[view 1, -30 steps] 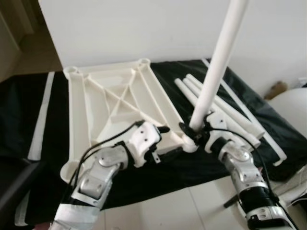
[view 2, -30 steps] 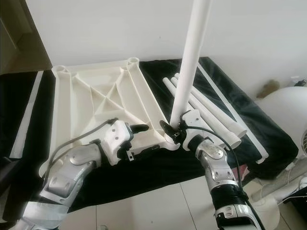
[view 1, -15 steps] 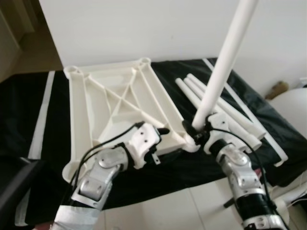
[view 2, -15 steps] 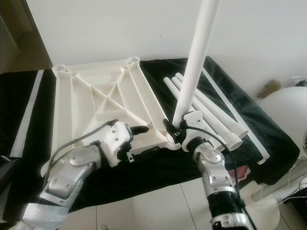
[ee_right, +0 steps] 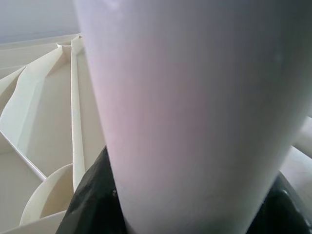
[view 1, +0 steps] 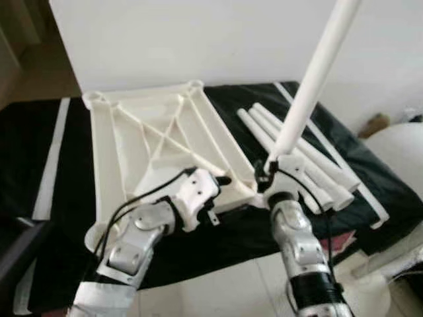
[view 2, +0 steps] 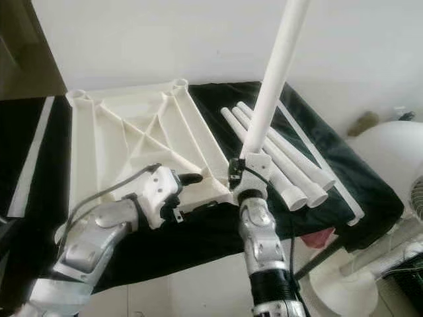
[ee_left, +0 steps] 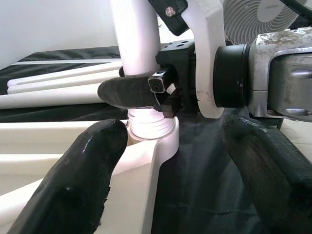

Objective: Building children table

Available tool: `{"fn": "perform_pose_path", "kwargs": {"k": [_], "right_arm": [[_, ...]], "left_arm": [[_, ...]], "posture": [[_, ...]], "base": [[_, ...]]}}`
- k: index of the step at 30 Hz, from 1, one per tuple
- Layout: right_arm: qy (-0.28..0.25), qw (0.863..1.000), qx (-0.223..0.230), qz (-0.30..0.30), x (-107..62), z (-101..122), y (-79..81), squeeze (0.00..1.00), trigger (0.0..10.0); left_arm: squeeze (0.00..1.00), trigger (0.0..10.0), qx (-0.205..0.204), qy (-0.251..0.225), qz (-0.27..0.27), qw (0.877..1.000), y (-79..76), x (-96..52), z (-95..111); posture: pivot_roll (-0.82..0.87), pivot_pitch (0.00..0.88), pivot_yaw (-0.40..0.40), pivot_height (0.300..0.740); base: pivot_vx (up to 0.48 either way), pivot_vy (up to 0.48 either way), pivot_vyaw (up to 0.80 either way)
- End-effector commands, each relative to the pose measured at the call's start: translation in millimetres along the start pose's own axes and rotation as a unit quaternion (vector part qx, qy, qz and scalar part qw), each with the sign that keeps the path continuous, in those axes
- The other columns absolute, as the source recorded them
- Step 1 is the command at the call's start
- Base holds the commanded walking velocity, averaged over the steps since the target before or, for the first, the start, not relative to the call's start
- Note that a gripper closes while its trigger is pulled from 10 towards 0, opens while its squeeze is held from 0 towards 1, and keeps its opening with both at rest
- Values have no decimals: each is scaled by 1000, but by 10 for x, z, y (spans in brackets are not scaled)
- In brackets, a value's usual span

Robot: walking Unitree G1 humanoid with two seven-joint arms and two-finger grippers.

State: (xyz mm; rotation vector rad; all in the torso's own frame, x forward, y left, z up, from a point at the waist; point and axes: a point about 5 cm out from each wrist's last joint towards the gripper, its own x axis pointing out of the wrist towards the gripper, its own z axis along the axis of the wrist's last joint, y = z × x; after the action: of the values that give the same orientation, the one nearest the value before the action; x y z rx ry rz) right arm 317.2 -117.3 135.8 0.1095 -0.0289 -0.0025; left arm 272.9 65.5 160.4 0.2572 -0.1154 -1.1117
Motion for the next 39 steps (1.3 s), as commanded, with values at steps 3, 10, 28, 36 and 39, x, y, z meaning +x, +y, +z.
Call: {"fn": "perform_pose_path", "kwargs": {"k": [3, 10, 28, 36, 39], "right_arm": [[21, 1000, 15, 15, -28, -68, -9, 1000, 10000], [12, 1000, 10, 14, -47, -10, -16, 1000, 10000], [2, 1000, -11, 26, -134, -45, -53, 0, 10000], [8, 1000, -4, 24, -203, -98, -63, 0, 10000], [9, 1000, -3, 21, -222, -114, -95, 0, 10000]], "left_arm": [[0, 10000, 0, 11, 13, 1000, 4, -9, -41], [0, 10000, 9, 10, 9, 1000, 12, -55, -37], [0, 10000, -22, 55, -62, 996, 153, -508, -86], [0, 10000, -51, 64, -30, 996, 420, -735, -120], [0, 10000, -49, 92, -5, 995, 563, -864, -174]], "posture": [[-30, 12, -37, 740], [-30, 5, -38, 740], [-21, 5, -34, 740], [-28, 9, -19, 740], [-26, 12, -10, 740]], "base": [[0, 0, 0], [0, 0, 0], [0, 0, 0], [0, 0, 0], [0, 0, 0]]}}
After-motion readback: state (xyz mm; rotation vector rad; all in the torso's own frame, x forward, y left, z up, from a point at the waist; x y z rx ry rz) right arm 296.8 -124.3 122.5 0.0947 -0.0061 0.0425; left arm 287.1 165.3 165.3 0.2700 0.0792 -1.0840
